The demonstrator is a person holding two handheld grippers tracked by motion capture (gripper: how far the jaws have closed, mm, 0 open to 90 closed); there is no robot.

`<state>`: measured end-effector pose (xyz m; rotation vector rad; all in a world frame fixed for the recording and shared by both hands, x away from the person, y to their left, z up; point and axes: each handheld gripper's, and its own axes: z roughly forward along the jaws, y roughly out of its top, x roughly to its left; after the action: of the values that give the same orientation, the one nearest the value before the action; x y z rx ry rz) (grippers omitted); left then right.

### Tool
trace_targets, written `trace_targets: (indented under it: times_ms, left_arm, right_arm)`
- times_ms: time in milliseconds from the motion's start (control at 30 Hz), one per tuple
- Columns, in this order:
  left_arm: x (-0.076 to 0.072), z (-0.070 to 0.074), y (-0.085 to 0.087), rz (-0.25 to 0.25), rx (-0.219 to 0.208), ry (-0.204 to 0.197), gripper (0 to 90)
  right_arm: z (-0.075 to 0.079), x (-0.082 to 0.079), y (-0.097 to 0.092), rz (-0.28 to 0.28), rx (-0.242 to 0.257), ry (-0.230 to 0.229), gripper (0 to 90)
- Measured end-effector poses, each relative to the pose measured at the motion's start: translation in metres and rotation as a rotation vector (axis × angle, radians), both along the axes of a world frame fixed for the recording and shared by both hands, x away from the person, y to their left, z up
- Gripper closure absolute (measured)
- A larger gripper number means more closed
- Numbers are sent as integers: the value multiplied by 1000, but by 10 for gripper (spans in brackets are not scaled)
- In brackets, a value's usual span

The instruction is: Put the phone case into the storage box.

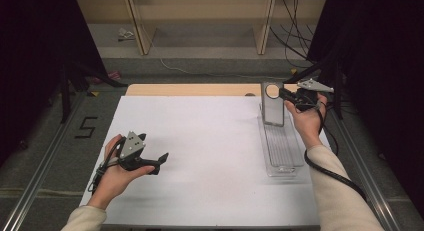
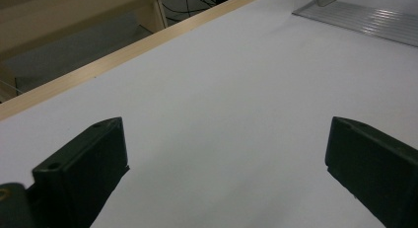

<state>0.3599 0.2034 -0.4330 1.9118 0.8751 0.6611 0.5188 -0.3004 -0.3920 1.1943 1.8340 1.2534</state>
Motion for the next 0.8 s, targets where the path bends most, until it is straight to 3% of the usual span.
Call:
trace_targets:
  times_ms: [800]
  left_arm:
    - [0,-1,0,-2,2,2,21]
  right_arm:
    - [-8,3,-2,1,1,25,820]
